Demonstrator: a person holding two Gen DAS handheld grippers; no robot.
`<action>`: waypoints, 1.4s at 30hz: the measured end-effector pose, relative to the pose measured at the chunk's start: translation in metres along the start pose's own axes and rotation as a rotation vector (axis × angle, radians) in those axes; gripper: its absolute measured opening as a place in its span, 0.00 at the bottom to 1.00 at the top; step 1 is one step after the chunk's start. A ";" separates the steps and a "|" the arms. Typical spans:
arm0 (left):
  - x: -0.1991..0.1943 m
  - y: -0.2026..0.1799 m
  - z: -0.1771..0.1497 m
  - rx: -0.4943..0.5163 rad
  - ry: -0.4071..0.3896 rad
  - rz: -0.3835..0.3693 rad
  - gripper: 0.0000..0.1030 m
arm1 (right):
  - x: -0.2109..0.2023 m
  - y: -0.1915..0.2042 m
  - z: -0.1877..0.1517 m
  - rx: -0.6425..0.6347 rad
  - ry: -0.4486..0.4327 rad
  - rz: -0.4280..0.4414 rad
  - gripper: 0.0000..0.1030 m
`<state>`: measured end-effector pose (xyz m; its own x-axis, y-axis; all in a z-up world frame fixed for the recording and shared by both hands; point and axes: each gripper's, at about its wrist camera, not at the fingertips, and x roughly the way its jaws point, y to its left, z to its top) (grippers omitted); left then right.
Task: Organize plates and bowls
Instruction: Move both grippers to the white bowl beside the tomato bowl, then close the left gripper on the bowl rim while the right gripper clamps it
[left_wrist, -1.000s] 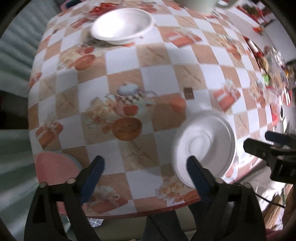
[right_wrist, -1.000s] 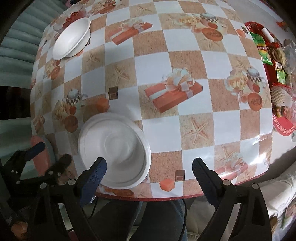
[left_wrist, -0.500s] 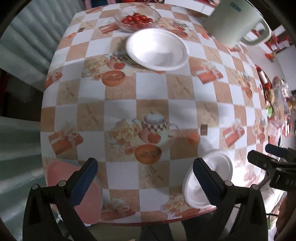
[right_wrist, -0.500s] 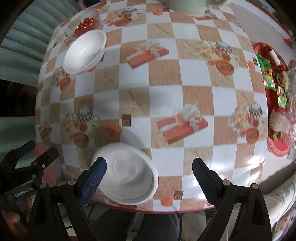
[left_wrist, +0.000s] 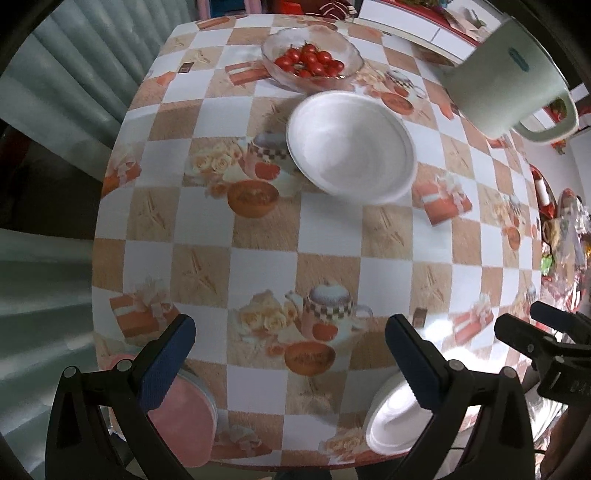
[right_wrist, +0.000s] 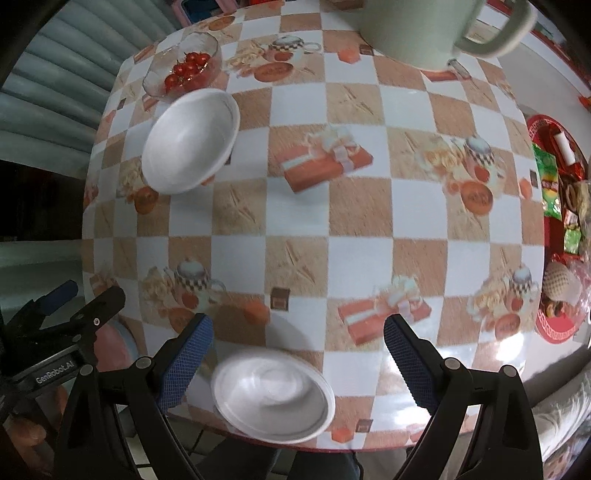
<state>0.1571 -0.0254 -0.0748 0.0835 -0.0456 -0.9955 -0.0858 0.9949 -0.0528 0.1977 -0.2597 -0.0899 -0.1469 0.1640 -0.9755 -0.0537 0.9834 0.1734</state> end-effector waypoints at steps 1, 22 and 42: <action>0.001 0.001 0.004 -0.006 0.000 0.004 1.00 | 0.001 0.002 0.004 -0.006 0.001 0.000 0.92; 0.032 0.012 0.087 -0.100 -0.033 0.087 1.00 | 0.034 0.021 0.098 0.000 0.005 0.015 0.92; 0.090 0.012 0.127 -0.095 0.008 0.120 1.00 | 0.086 0.028 0.150 0.006 0.020 0.049 0.92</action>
<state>0.2893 -0.0060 -0.1550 0.0593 0.0719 -0.9956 -0.1887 0.9802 0.0595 0.3319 -0.2064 -0.1896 -0.1691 0.2102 -0.9629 -0.0403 0.9747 0.2199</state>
